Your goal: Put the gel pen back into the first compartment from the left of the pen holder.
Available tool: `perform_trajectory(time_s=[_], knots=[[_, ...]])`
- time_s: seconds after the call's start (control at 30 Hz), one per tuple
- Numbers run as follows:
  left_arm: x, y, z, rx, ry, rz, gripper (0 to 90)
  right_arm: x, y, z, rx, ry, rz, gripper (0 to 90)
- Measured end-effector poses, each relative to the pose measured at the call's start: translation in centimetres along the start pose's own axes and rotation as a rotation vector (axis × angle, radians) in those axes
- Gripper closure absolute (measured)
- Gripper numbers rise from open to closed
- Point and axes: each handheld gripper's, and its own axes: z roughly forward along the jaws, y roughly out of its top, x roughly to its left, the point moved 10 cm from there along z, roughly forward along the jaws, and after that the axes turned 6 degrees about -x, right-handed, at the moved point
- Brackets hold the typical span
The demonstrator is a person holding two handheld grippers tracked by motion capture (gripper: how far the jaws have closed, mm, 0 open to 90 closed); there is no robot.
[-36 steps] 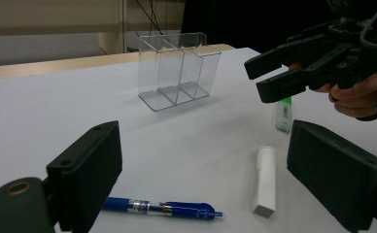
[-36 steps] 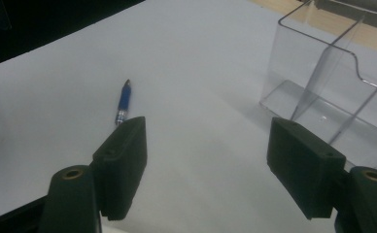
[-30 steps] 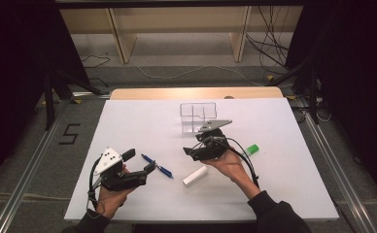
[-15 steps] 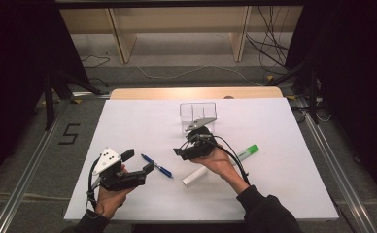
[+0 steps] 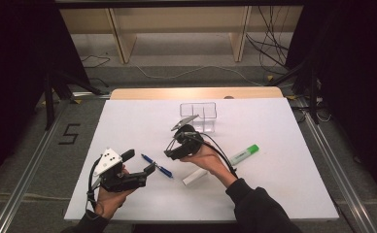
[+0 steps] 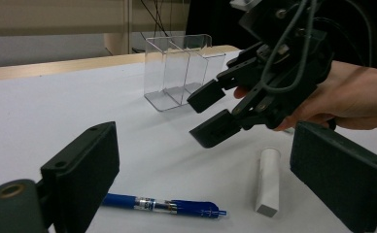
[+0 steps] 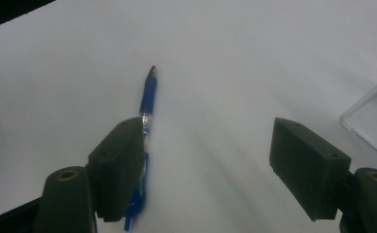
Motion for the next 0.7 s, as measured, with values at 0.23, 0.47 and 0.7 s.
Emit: perform_trajectory(time_s=[0.23, 0.47, 0.7], knots=[[-0.1, 0.2, -0.2, -0.006, 0.003, 0.002, 7.2, 1.5, -0.1, 1.8, 0.053, 0.027, -0.03, 24.9], [-0.1, 0.2, -0.1, -0.008, 0.0, 0.002, 6.4, 2.4, -0.4, 3.2, 0.105, 0.046, -0.05, 22.7], [-0.1, 0.3, -0.1, -0.011, -0.001, 0.0, 6.3, 3.3, -0.7, 4.2, 0.15, 0.058, -0.089, 27.4]])
